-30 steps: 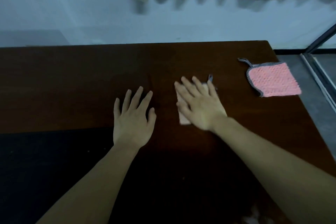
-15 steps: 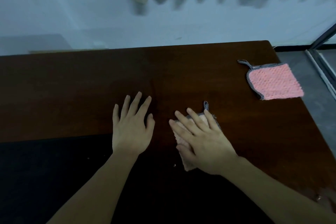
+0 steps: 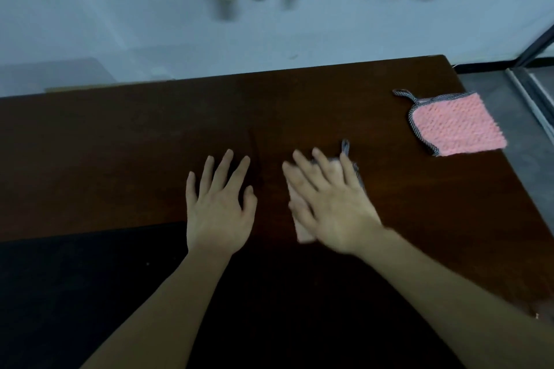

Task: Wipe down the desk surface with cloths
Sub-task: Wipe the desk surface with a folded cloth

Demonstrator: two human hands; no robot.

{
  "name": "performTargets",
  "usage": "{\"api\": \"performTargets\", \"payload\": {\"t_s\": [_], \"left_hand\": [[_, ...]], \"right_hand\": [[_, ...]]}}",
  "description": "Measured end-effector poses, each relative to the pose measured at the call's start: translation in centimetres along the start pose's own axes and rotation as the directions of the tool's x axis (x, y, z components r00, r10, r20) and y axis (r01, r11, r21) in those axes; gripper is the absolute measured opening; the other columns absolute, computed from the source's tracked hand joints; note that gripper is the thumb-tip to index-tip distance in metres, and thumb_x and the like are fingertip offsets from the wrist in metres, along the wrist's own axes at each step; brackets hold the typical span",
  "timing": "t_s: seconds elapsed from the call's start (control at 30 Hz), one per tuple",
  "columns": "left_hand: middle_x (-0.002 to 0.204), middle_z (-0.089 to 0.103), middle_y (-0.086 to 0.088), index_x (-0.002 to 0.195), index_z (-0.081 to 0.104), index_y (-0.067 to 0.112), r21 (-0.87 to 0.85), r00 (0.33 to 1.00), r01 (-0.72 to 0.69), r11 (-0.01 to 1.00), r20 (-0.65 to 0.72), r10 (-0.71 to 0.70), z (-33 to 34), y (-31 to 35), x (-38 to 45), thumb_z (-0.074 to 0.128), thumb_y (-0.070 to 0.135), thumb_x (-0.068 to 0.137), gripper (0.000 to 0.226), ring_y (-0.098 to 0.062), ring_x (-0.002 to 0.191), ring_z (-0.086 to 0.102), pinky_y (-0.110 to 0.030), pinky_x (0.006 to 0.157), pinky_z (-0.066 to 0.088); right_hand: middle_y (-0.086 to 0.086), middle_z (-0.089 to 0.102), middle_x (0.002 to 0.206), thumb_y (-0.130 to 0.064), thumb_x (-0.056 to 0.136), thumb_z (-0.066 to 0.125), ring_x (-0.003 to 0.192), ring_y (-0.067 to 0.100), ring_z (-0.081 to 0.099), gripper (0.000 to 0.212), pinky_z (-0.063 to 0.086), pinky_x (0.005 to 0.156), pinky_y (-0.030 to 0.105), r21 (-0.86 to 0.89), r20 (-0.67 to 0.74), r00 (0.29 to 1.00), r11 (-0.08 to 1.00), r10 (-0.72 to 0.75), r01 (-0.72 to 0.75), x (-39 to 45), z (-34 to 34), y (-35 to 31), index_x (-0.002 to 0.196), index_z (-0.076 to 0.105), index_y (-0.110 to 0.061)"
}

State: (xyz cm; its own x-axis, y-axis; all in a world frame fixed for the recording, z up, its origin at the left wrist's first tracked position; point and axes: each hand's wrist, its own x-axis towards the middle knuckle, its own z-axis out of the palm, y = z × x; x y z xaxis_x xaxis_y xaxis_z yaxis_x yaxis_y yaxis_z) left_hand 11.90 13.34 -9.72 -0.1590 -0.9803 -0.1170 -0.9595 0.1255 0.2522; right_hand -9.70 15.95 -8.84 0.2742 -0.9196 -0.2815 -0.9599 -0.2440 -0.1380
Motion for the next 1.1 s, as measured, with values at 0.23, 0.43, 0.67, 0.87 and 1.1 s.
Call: {"api": "performTargets", "payload": {"t_s": [0.23,0.43,0.67,0.87,1.1], "left_hand": [[0.169,0.008,0.009,0.159,0.020,0.039,0.002,0.999,-0.019,1.000,-0.028,0.019,0.3,-0.1,0.0,0.016,0.050,0.101,0.059,-0.019,0.156,-0.002,-0.049,0.126,-0.002],[0.170,0.004,0.009,0.160,0.015,0.040,-0.004,1.000,-0.015,1.000,-0.006,0.015,0.0,0.1,0.1,0.025,0.048,0.104,0.058,-0.020,0.156,-0.005,-0.049,0.126,-0.004],[0.170,0.001,0.008,0.160,0.011,0.040,-0.013,1.000,-0.019,1.000,0.014,0.019,0.1,0.0,0.1,0.026,0.046,0.105,0.057,-0.020,0.156,-0.007,-0.051,0.125,-0.005],[0.170,0.002,0.006,0.160,0.013,0.039,-0.039,0.992,-0.026,0.999,0.120,0.030,-1.1,-0.3,0.5,0.029,0.047,0.106,0.057,-0.023,0.156,-0.006,-0.053,0.125,-0.002],[0.169,0.009,0.006,0.159,0.020,0.036,-0.035,0.988,-0.113,0.993,0.104,0.116,-1.9,1.5,1.4,0.034,0.043,0.107,0.055,-0.020,0.156,0.002,-0.053,0.126,0.000]], "right_hand": [[-0.012,-0.012,0.168,-0.061,0.104,0.016,0.155,0.019,-0.018,0.064,-0.010,0.123,0.054,0.000,-0.003,0.994,0.994,-0.110,0.110,-2.3,1.1,0.2,0.161,-0.004,-0.041],[-0.010,-0.010,0.170,-0.058,0.105,0.012,0.156,0.020,-0.015,0.062,-0.011,0.123,0.054,0.035,-0.069,0.986,0.988,0.150,-0.148,5.6,-1.7,3.7,0.160,-0.010,-0.042],[-0.008,-0.010,0.170,-0.055,0.106,0.009,0.156,0.022,-0.014,0.061,-0.010,0.123,0.056,0.062,-0.100,0.973,0.977,0.209,-0.203,2.0,0.0,0.5,0.161,-0.010,-0.038],[-0.013,-0.021,0.166,-0.062,0.100,0.001,0.153,0.016,-0.025,0.063,-0.012,0.124,0.053,0.048,-0.020,0.980,0.980,0.196,-0.195,-6.9,2.5,-2.3,0.157,-0.020,-0.043],[-0.013,-0.014,0.169,-0.061,0.103,0.007,0.155,0.016,-0.019,0.062,-0.012,0.124,0.052,0.047,-0.061,0.969,0.970,0.239,-0.237,-2.5,0.7,2.4,0.158,-0.016,-0.044]]}}
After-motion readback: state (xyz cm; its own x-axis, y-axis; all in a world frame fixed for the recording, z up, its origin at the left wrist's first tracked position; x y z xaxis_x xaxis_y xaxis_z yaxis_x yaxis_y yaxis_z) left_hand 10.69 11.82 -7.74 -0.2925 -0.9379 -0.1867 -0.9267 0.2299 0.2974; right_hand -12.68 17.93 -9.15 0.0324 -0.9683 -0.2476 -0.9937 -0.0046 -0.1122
